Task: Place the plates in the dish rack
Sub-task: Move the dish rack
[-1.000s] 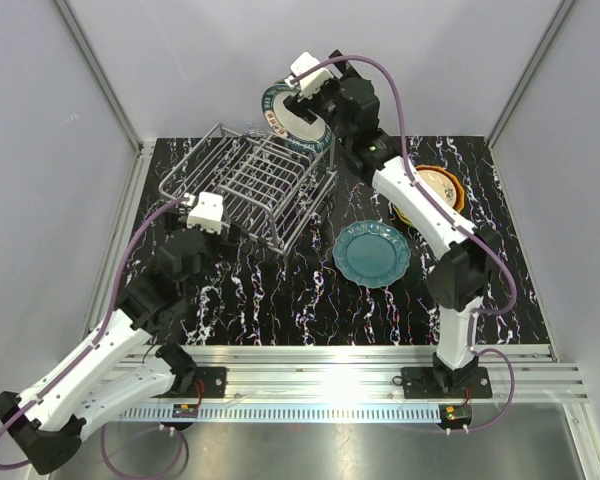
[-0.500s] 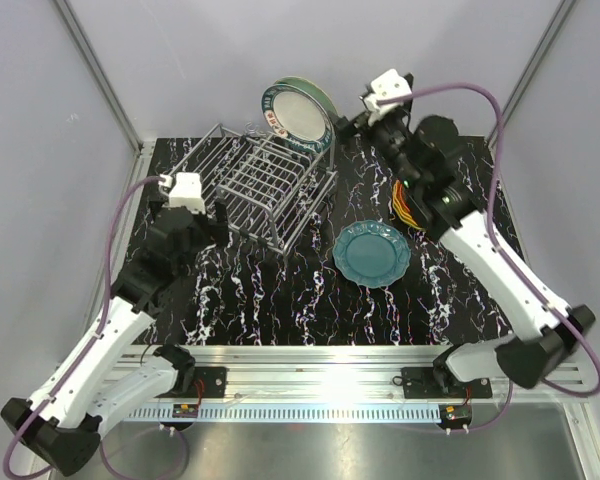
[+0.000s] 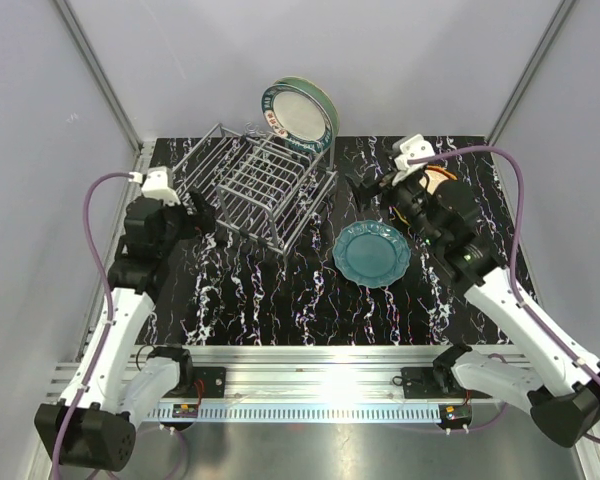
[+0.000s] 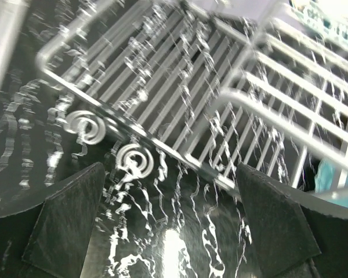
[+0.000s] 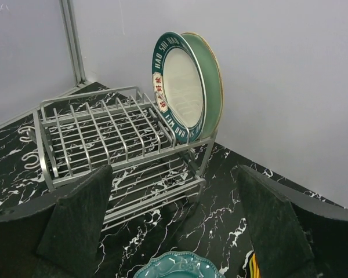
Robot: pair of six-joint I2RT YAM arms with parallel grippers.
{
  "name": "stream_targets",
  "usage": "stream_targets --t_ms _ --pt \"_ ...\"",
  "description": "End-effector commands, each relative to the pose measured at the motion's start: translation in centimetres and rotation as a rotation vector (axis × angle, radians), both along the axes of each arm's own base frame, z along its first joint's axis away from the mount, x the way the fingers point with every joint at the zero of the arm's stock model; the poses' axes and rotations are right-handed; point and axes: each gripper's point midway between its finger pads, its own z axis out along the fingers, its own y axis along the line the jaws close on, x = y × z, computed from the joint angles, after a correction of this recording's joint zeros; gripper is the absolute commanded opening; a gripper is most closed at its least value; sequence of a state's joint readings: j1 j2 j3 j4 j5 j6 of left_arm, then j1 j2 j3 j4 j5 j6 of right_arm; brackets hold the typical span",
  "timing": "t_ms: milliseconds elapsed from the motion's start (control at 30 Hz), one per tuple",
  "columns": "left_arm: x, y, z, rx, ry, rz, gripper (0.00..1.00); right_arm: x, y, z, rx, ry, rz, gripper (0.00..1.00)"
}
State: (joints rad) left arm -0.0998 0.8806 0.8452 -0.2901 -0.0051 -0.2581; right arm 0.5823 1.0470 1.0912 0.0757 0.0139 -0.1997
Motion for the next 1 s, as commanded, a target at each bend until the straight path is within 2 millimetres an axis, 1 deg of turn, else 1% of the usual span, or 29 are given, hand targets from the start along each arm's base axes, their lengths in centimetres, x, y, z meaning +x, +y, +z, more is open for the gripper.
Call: stream_targets --t_ms 0,33,67,133,167,233,267,333,367,433,467,500,533,567,600,633,700,833,967 --pt "1.1 -2.5 -0.4 -0.001 -0.076 -0.159 0.99 -1.8 -1.0 1.7 0.073 -0.039 0.005 0.95" --pt "1.4 -2.8 -1.4 0.016 -0.062 -0.184 0.99 -2.3 -1.3 2.0 0.085 -0.047 0.005 0.95" --pt "1.6 -2.9 -1.7 0.016 -0.056 -0.192 0.99 -2.4 -1.4 1.1 0.086 -0.029 0.003 0.95" --pt "2.3 -2.6 -2.7 0.031 -0.036 -0.176 0.99 -2.9 -1.8 1.4 0.115 -0.043 -0.001 0.95" --pt "2.7 -2.3 -2.7 0.039 -0.053 -0.164 0.99 -2.9 -1.9 0.7 0.116 -0.041 -0.004 0.95" --pt "3.3 -2.0 -3.2 0.048 -0.053 -0.138 0.99 -3.1 -2.2 0.4 0.124 -0.045 -0.012 0.95" --pt "4.0 -2.0 -2.5 0.052 -0.1 -0.14 0.99 -2.9 -2.3 -0.2 0.118 -0.037 -0.019 0.95" --pt "5.0 -2.0 -2.7 0.068 -0.111 -0.138 0.97 -3.0 -2.3 -0.5 0.113 -0.034 -0.024 0.95" --pt "5.5 -2.1 -2.3 0.069 -0.133 -0.143 0.97 -2.9 -2.4 -1.0 0.107 -0.027 -0.026 0.96" --pt "6.3 -2.4 -2.8 0.071 -0.132 -0.16 0.95 -3.0 -2.5 -1.6 0.097 -0.025 -0.031 0.96" --pt "6.7 -2.6 -2.5 0.068 -0.158 -0.168 0.96 -3.0 -2.7 -1.6 0.095 -0.029 -0.036 0.96" --pt "7.0 -2.8 -3.2 0.065 -0.148 -0.174 0.95 -3.1 -2.9 -1.5 0.095 -0.035 -0.044 0.96" --pt "7.4 -3.0 -3.1 0.063 -0.161 -0.182 0.93 -3.1 -3.0 -1.7 0.087 -0.036 -0.05 0.96" --pt "7.5 -3.1 -3.2 0.061 -0.163 -0.188 0.92 -3.1 -3.1 -1.7 0.086 -0.037 -0.052 0.96" --pt "7.7 -3.2 -3.9 0.054 -0.149 -0.192 0.91 -3.2 -3.2 -1.6 0.088 -0.039 -0.053 0.96" --pt "7.9 -3.5 -3.7 0.046 -0.168 -0.2 0.89 -3.2 -3.1 -1.7 0.089 -0.039 -0.051 0.96" --pt "8.2 -3.7 -4.0 0.031 -0.163 -0.206 0.86 -3.3 -3.1 -1.6 0.096 -0.044 -0.046 0.96" --pt "8.4 -4.4 -3.8 -0.003 -0.185 -0.224 0.82 -3.4 -3.2 -2.0 0.096 -0.04 -0.047 0.96" --pt "8.5 -5.0 -3.9 -0.037 -0.188 -0.238 0.72 -3.3 -3.2 -2.1 0.095 -0.039 -0.05 0.96"
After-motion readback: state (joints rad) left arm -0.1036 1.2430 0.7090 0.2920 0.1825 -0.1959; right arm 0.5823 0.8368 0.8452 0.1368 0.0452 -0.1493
